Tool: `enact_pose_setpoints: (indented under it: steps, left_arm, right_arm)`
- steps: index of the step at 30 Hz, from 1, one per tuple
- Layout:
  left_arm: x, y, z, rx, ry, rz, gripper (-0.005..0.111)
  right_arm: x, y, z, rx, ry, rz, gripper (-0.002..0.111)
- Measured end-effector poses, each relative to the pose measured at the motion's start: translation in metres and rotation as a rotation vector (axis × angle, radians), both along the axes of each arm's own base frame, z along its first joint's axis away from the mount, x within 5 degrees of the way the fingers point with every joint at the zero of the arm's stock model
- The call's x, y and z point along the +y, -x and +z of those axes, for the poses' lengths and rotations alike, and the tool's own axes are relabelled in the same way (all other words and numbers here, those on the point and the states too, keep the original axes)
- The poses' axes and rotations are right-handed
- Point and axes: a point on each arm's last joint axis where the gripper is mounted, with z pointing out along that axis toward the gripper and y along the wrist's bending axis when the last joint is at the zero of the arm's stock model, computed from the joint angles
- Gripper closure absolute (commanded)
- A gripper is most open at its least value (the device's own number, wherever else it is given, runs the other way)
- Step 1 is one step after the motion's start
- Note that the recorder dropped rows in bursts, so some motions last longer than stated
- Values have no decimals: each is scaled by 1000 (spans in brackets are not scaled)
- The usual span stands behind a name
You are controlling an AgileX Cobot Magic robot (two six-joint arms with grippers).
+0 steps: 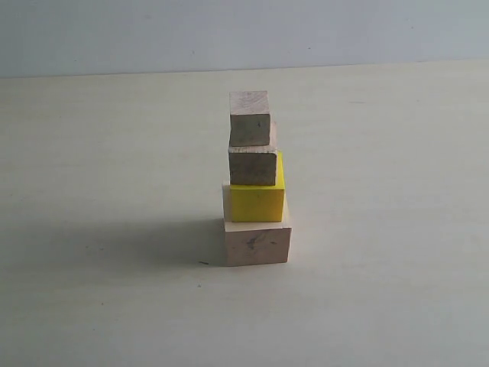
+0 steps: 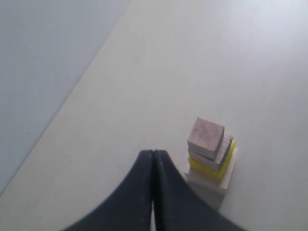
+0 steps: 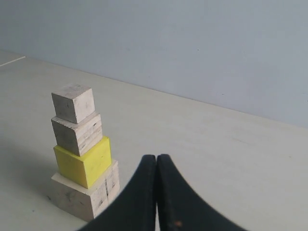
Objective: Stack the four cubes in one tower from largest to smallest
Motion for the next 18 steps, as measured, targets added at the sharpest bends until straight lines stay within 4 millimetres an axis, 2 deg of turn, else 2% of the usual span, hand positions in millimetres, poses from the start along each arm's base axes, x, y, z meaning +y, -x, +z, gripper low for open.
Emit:
enact_pose_setpoints:
  steps: [3,6,12,18]
  left_arm:
    - [14,11,7,-7,36,30,106]
    - [26,24,4,0,41,53,106]
    - [41,59,-11,-16,79,82,106]
    - [55,82,-34,-68,150,159,106]
  right_arm:
    - [0,0,0,0,0,0,108]
    - [0,0,0,0,0,0,108]
    - [0,0,0,0,0,0,108]
    - [0,0,-1,3,2,0,108]
